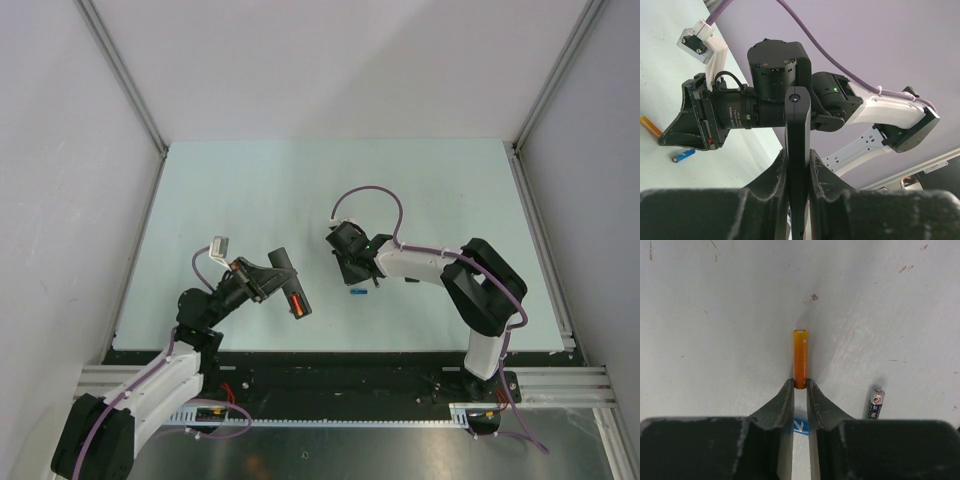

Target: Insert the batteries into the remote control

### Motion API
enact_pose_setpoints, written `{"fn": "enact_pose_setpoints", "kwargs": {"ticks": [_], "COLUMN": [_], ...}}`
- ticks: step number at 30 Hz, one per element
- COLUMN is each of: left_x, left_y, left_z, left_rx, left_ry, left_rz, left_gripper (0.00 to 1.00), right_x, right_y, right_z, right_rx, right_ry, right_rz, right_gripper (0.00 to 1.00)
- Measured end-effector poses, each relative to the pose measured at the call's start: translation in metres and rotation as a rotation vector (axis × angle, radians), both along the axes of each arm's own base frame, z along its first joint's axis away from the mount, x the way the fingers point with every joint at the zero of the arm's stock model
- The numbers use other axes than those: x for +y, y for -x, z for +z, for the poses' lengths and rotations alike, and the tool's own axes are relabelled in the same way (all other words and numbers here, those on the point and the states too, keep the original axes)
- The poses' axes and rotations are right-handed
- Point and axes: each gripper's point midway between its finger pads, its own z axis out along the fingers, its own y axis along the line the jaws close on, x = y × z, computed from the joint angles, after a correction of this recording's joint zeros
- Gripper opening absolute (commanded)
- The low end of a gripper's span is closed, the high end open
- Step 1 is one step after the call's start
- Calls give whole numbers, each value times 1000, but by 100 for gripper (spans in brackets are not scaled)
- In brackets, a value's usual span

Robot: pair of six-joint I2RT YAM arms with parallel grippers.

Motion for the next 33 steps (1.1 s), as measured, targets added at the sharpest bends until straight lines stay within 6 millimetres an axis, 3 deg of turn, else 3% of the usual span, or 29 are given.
{"fn": "enact_pose_setpoints", "kwargs": {"ticks": [4,9,12,18,20,21,29,31,33], "left_x": [0,0,0,0,0,0,0,0,0], "left_y": [0,0,0,0,0,0,0,0,-1], "left_z": [0,0,0,0,0,0,0,0,-2], "left_rx": [0,-1,-1,0,-1,-1,0,2,8], "left_ry": [0,0,0,0,0,0,0,-1,-2], "left_rz": [0,0,0,0,0,0,1,1,4], "left_gripper": [0,0,0,0,0,0,0,0,0], "right_x": [-1,-1,0,1,2,2,3,0,-3], "right_y": [-1,-1,-2,-4,-4,-4,-1,8,22], "right_z": [0,0,0,0,0,0,5,17,42], "right_rx": [2,4,3,4,7,9,35,43,40], "right_ry": [-2,-5,-5,-5,-7,-10,-66,-120,-213], "right_rz": [-3,-3,-4,-4,-2,-2,6,20,49], "right_gripper": [31,38,35,20,10,0,0,0,0]}}
